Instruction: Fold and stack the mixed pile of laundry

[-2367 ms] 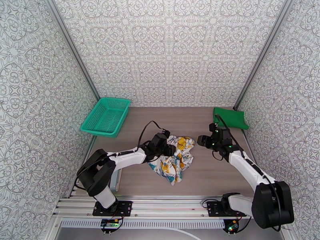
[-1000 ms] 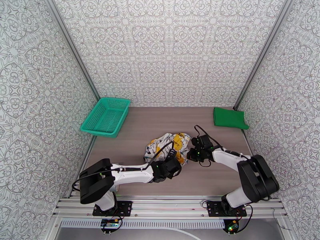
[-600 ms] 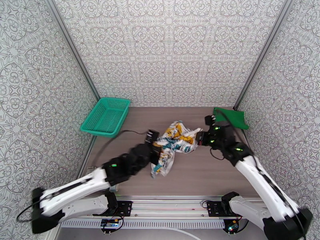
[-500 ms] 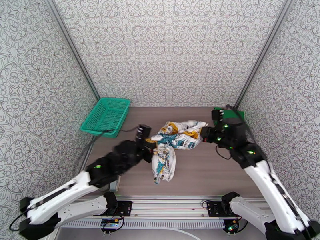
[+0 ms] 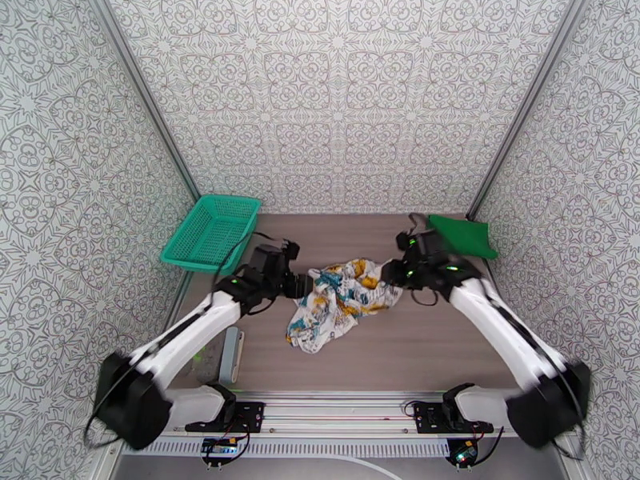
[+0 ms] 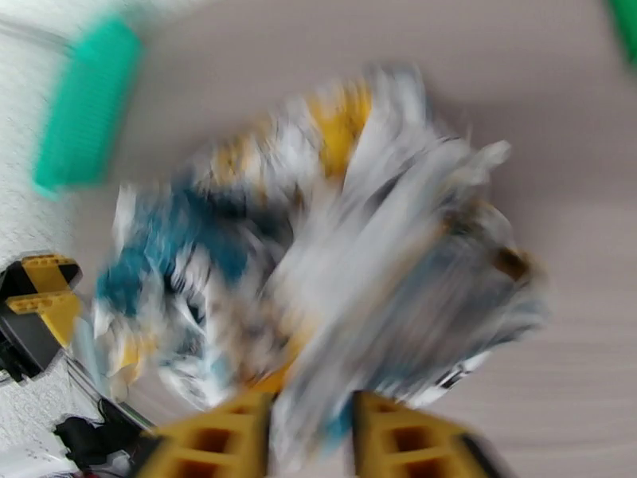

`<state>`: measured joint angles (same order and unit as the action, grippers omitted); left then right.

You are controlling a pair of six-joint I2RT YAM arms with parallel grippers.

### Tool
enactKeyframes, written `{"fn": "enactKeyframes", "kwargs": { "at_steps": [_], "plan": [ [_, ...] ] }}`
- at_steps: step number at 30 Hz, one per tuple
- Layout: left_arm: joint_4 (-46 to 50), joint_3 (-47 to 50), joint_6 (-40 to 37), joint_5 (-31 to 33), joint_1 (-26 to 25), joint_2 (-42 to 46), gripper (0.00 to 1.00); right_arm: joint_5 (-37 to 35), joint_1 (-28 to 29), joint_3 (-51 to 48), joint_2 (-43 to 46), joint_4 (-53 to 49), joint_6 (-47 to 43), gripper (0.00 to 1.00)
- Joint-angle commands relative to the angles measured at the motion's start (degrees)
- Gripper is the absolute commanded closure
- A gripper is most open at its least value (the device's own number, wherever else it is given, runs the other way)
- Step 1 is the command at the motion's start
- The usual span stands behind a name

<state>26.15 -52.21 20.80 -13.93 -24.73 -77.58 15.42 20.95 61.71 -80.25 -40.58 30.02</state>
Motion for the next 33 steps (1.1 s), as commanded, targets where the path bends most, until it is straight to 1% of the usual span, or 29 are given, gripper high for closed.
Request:
{"fn": "enactKeyframes", "kwargs": {
  "at_steps": [1,3,5,6,8,11,12,15,16,19,21,23,26,29,30,33],
  "plan": [
    [-6.12,0.80,1.81,-2.74,0.18,4.76,0.31,0.78,-1.11,-3.08,2.83,3.96,1.12,0.50],
    [-4.35,1.93,1.98,-1.39,-0.04,7.41,0.29,0.39,-3.75,-4.36,4.31,2.87,0.07,0.44],
    [-2.18,3.53,2.43,-0.66,-0.59,10.49,0.25,0.28,-6.35,-4.67,5.48,1.62,-1.24,0.39],
    [-1.65,4.79,3.02,1.53,-1.11,12.15,0.22,0.14,-8.04,-4.65,5.98,0.91,-1.89,0.36],
    [-1.51,7.46,4.32,2.22,-2.14,14.73,0.19,0.05,-10.80,-4.39,6.59,0.58,-2.83,0.30],
    [-0.85,10.97,5.69,5.21,-4.27,16.25,0.17,-0.51,-13.86,-3.57,5.01,1.51,-3.91,0.23],
    [-0.42,11.53,5.90,6.21,-5.25,15.80,0.17,-0.22,-14.72,-3.39,3.82,2.20,-3.91,0.22],
    [-0.26,11.48,6.01,8.97,-8.55,13.51,0.17,2.96,-17.84,-2.33,-1.51,5.42,-3.07,0.21],
    [-1.00,10.97,6.03,8.97,-8.64,12.66,0.15,3.97,-18.50,-1.14,-3.45,6.13,-2.72,0.21],
    [-4.78,9.04,4.61,6.70,-6.62,9.62,0.09,6.41,-18.34,2.76,-9.28,8.45,-3.35,0.21],
    [-6.13,6.70,2.76,5.56,-5.09,6.74,0.08,6.56,-18.14,6.48,-14.01,6.78,-4.14,0.21],
    [-6.64,3.86,0.21,4.68,-3.90,3.40,0.08,8.25,-17.98,8.96,-17.77,6.50,-3.71,0.21],
    [-4.12,-1.60,-4.57,4.51,-2.14,-2.04,0.09,11.49,-17.29,9.85,-20.81,9.00,-0.75,0.20],
    [-1.04,-7.11,-9.40,4.05,-1.89,-7.15,0.09,12.18,-15.76,11.77,-23.24,9.06,-0.49,0.20],
    [0.22,-8.97,-10.80,3.73,-1.98,-8.76,0.09,12.11,-15.37,12.45,-24.02,8.35,-0.93,0.21],
    [1.72,-12.79,-14.10,1.86,-2.24,-13.00,0.10,13.54,-14.55,12.88,-25.54,7.85,-1.50,0.32]
  ]
}}
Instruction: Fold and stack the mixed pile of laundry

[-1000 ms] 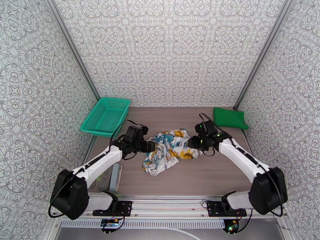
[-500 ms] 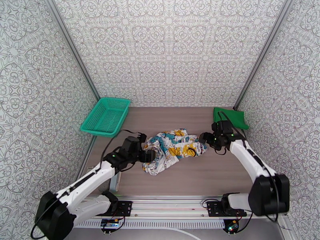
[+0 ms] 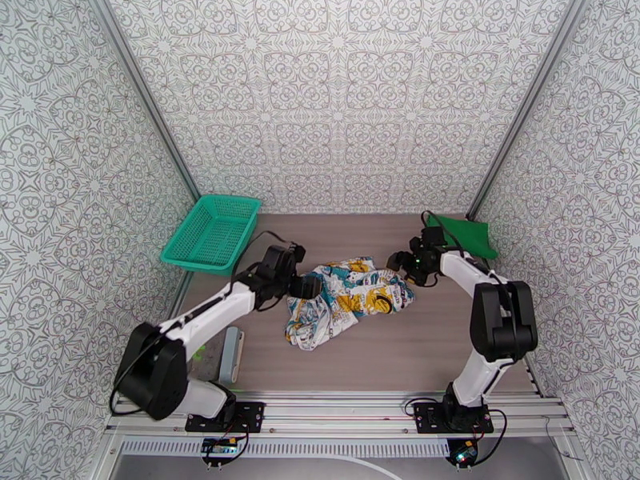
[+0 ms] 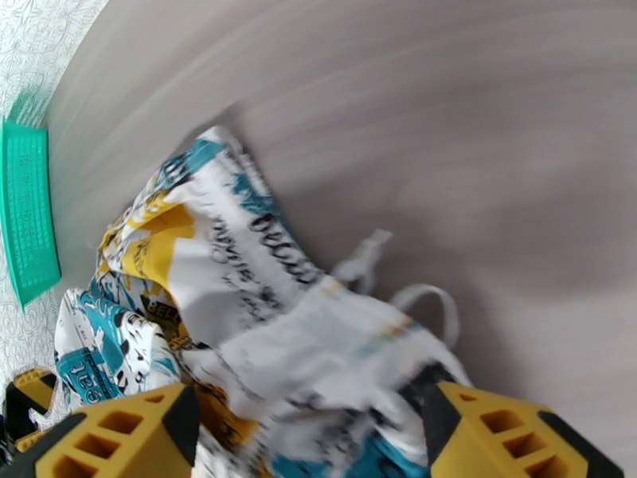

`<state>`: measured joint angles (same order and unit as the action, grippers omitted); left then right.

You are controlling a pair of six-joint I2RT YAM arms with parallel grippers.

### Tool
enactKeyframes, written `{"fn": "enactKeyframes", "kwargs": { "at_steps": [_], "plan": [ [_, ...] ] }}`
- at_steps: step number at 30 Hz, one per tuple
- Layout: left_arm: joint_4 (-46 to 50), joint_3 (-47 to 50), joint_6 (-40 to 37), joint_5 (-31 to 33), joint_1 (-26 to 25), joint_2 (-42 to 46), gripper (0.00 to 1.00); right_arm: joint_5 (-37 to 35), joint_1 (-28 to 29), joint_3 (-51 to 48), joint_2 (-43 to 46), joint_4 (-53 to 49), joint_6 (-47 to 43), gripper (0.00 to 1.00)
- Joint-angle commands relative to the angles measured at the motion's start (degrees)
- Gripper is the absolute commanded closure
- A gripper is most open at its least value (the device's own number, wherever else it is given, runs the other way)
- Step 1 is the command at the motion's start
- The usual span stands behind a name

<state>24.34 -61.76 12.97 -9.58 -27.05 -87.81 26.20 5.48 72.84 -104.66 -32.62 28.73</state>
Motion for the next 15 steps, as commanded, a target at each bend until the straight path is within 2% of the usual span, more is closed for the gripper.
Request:
{"fn": "enactKeyframes", "kwargs": {
  "at_steps": [1,4,8,12,13,15],
  "plan": [
    [3.93,-4.47,-7.27,-3.65,0.20,-4.35,0.12,3.13,0.94,1.37,-1.15,0.09,-0.25,0.38],
    [5.04,-7.33,-9.32,-4.29,0.09,-8.64,0.22,2.82,0.94,0.55,-0.40,0.30,-0.58,0.56],
    [5.56,-10.47,-11.46,-8.03,-0.10,-12.38,0.56,2.21,0.94,2.25,1.00,-1.49,-1.44,0.81],
    [3.72,-11.98,-12.97,-8.88,-0.39,-13.13,0.91,0.70,0.94,5.53,2.80,-3.53,-2.08,0.94],
    [3.28,-12.35,-12.99,-8.51,-0.37,-12.95,0.97,0.50,0.94,6.28,3.24,-3.80,-2.10,0.96],
    [2.49,-12.82,-12.97,-6.90,-0.13,-11.87,1.00,0.56,0.91,7.64,4.58,-3.65,-1.86,1.00]
  ]
}}
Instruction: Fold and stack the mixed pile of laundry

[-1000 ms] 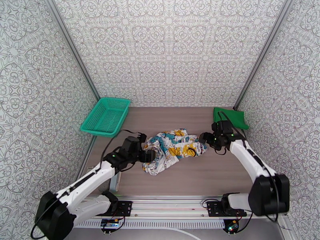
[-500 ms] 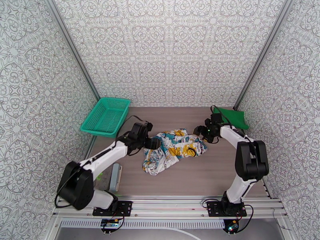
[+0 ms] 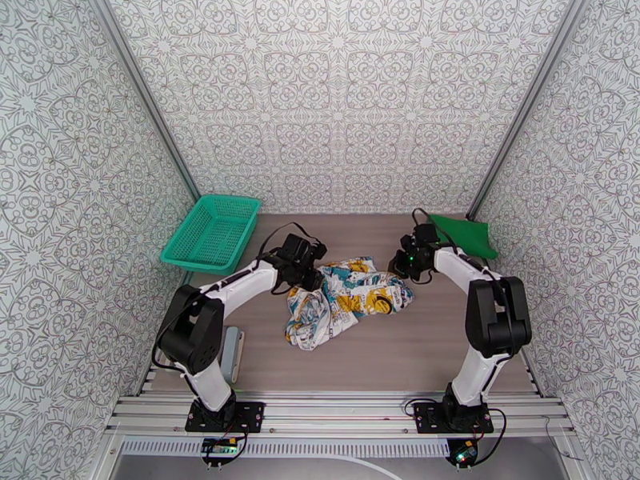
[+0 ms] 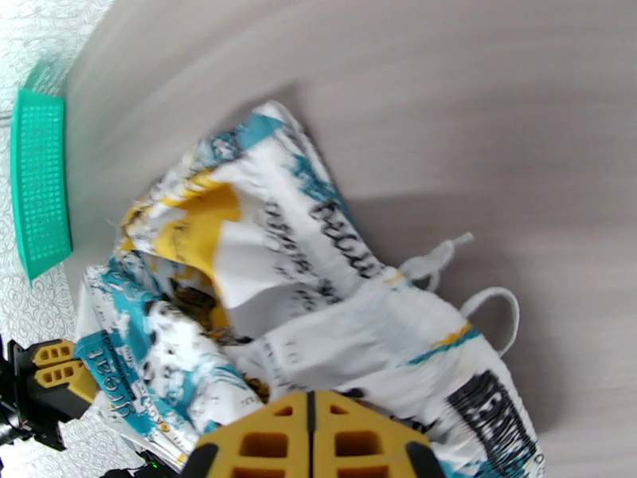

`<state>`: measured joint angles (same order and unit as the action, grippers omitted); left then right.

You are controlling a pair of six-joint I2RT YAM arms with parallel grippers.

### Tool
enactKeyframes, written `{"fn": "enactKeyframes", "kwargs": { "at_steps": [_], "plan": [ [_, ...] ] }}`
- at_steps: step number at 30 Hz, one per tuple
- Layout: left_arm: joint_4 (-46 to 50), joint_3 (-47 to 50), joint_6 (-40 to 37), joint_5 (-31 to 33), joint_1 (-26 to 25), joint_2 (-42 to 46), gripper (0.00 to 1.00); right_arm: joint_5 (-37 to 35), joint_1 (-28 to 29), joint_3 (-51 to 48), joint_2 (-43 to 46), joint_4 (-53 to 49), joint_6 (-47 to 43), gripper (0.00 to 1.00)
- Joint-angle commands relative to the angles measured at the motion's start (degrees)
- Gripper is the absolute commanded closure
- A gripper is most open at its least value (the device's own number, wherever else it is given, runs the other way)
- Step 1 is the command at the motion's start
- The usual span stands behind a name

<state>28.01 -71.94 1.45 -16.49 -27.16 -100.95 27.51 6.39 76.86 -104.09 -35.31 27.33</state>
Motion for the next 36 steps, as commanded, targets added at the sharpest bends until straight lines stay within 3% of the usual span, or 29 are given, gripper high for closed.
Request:
{"fn": "enactKeyframes", "kwargs": {
  "at_steps": [1,9,15,20,23,27,32,36],
  "plan": [
    [-1.85,-2.61,-1.38,0.54,0.16,2.08,1.00,-0.49,-0.02,4.13,4.73,-0.30,-0.29,1.00],
    [-6.92,-5.70,-1.33,1.36,5.03,12.73,1.00,-2.36,0.07,15.10,6.24,1.35,1.12,1.00],
    [-4.80,-15.99,-3.45,-1.42,11.86,16.52,1.00,-1.76,-0.24,30.44,3.35,3.28,3.69,1.00],
    [-1.47,-20.13,-6.35,-1.70,12.51,22.01,1.00,-3.25,-0.59,34.32,7.01,3.88,5.21,1.00],
    [-0.52,-16.56,-7.81,0.03,10.00,28.58,1.00,-4.55,-0.59,29.53,13.17,4.33,4.62,1.00],
    [2.11,-12.70,-10.59,6.32,2.57,38.53,1.00,-6.58,-0.68,23.86,23.71,4.56,2.82,1.00],
    [8.79,-15.02,-11.98,13.86,-6.73,45.79,1.00,-10.80,-0.66,20.97,36.52,0.57,1.93,1.00],
    [13.85,-19.99,-12.26,17.85,-13.06,46.99,1.00,-12.13,-0.65,25.60,40.28,-8.85,0.93,1.00]
  ]
}}
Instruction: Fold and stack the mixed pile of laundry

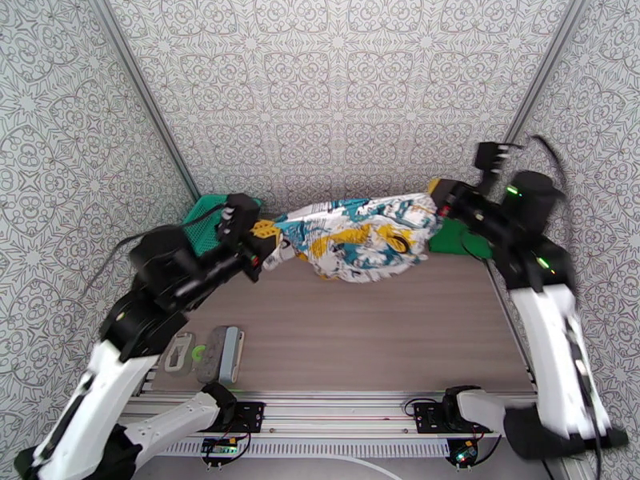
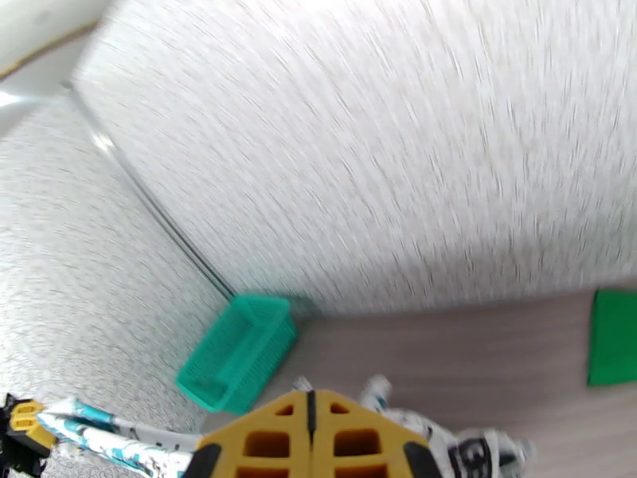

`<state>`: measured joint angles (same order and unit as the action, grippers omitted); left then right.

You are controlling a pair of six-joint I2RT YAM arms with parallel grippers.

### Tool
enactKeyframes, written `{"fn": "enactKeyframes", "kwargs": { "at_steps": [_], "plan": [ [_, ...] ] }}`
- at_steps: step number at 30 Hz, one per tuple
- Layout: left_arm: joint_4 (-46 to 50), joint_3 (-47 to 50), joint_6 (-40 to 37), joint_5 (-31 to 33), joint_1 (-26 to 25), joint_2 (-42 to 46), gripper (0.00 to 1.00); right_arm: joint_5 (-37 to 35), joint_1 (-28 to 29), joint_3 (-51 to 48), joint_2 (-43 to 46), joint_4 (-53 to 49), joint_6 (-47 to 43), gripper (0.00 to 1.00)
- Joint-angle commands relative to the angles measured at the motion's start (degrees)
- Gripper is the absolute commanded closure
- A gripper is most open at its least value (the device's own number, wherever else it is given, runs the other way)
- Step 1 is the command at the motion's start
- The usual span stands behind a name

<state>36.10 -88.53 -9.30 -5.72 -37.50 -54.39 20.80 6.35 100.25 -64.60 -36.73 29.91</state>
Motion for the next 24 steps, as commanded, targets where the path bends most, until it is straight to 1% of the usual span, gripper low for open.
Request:
{"fn": "enactKeyframes", "kwargs": {
  "at_steps": [1,4,6,7,8,12,16,19,20,22,24],
  "plan": [
    [6.35,-4.37,-1.65,8.24,-3.90,0.36,1.00,-5.33,-0.59,3.00,1.53,-8.61,-1.87,1.00],
    [8.10,-7.21,-1.73,12.17,-5.00,-1.34,1.00,-5.42,-0.61,5.45,1.72,-11.80,-2.52,1.00],
    [9.86,-9.60,-1.39,14.77,-4.30,-4.23,1.00,-5.95,-0.64,6.05,0.17,-12.38,-3.08,1.00],
    [10.57,-10.46,-1.06,14.74,-3.24,-5.66,1.00,-6.54,-0.63,6.43,-1.06,-12.99,-3.40,1.00],
    [11.35,-11.43,-0.39,13.75,-1.33,-7.70,1.00,-6.81,-0.69,6.82,-2.62,-13.28,-3.73,1.00],
    [12.14,-14.48,4.22,4.66,9.71,-14.91,1.00,-4.94,-0.64,8.69,-10.75,-12.28,-3.93,1.00],
    [9.95,-16.26,5.38,-0.03,15.97,-19.82,1.00,-2.93,-0.72,9.09,-16.49,-6.89,-2.46,1.00],
    [6.63,-18.77,5.86,-2.47,20.63,-23.80,1.00,-1.20,-1.14,9.86,-21.57,1.35,-1.48,1.00],
    [4.66,-20.16,5.67,-2.39,22.06,-25.34,1.00,-0.57,-1.31,11.65,-23.96,4.11,-1.44,1.00],
    [1.48,-23.85,6.00,-1.73,24.22,-28.05,1.00,-0.17,-1.56,18.41,-28.85,4.91,-0.93,1.00],
    [3.62,-32.36,6.60,-2.11,25.10,-31.60,1.00,1.89,-1.99,27.35,-33.10,3.56,-0.22,1.00]
  ]
}}
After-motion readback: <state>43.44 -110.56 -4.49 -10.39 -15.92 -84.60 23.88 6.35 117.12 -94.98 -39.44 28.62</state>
